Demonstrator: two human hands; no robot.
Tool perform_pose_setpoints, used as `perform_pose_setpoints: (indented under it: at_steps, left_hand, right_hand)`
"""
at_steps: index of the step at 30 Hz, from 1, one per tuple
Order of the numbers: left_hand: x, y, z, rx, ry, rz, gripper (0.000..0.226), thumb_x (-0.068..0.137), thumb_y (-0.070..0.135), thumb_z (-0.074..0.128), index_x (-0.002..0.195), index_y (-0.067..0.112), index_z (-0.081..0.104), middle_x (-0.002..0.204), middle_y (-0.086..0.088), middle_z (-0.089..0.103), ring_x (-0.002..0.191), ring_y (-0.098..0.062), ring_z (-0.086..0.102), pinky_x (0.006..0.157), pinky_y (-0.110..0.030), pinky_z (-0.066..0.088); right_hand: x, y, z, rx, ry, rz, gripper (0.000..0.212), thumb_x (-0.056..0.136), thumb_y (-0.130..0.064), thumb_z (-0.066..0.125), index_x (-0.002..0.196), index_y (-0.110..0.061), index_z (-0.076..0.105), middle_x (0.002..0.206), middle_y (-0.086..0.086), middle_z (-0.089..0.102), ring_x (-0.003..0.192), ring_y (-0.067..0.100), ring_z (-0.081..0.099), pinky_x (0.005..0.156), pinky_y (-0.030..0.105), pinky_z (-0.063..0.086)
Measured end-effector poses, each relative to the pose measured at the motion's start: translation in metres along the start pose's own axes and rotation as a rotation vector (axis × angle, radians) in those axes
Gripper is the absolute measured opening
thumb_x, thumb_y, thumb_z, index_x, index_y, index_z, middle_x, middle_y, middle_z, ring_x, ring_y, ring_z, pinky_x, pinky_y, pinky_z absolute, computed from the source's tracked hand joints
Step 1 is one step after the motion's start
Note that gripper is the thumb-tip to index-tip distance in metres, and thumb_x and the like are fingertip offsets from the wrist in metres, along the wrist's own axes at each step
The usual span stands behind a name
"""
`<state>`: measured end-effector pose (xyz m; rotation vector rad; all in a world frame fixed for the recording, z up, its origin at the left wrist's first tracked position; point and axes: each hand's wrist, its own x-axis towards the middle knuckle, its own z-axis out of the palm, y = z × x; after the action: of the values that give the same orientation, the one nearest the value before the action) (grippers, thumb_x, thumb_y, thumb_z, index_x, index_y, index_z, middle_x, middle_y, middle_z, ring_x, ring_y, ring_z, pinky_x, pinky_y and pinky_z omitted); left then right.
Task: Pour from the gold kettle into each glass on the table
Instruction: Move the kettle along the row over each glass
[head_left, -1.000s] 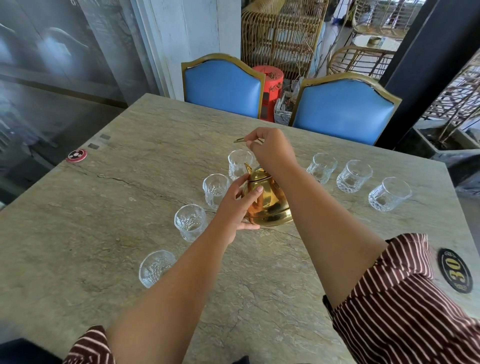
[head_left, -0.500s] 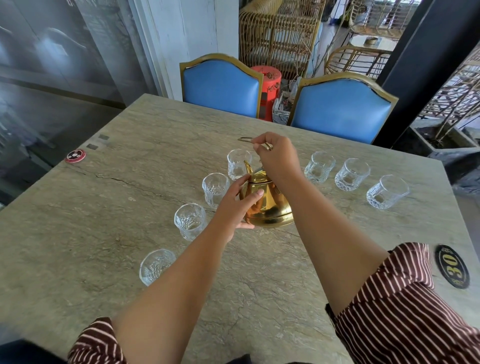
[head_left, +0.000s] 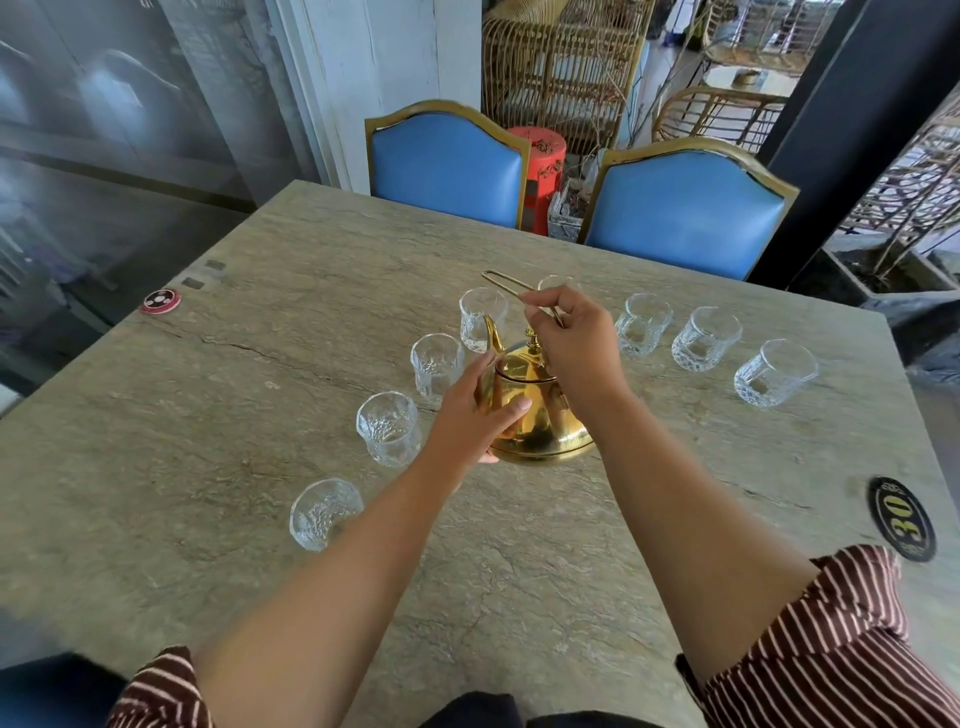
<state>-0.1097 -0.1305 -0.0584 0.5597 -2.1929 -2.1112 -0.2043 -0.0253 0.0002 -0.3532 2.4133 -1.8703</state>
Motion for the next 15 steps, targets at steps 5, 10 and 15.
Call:
perform_pose_setpoints:
  at_steps: [5,10,15]
  left_hand:
    - [-0.023,-0.012,0.003,-0.101,0.007,-0.08,0.08,0.086,0.038,0.075,0.152,0.045,0.03,0.146,0.013,0.033,0.127,-0.021,0.052,0.08,-0.047,0.06]
    - [-0.039,-0.017,0.004,-0.162,0.04,-0.148,0.08,0.077,0.047,0.08,0.145,0.053,0.038,0.158,0.004,0.027,0.135,-0.031,0.048,0.089,-0.062,0.055]
    - [-0.05,-0.019,0.004,-0.229,0.046,-0.146,0.08,0.072,0.053,0.081,0.14,0.057,0.04,0.157,0.007,0.032,0.131,-0.028,0.053,0.085,-0.057,0.058]
  right_hand:
    - [-0.014,-0.007,0.002,-0.046,-0.07,-0.03,0.011,0.091,-0.018,0.065,0.097,-0.021,0.074,0.062,-0.022,0.061,0.041,-0.004,0.045,0.048,0.017,0.036]
    - [-0.023,-0.014,0.006,-0.1,-0.171,-0.051,0.011,0.092,-0.019,0.065,0.095,-0.024,0.074,0.071,-0.021,0.064,0.045,-0.008,0.05,0.048,0.009,0.034]
    - [-0.024,-0.021,0.016,-0.205,-0.224,-0.089,0.009,0.091,-0.025,0.065,0.095,-0.026,0.073,0.101,-0.012,0.073,0.069,0.002,0.061,0.063,0.025,0.05]
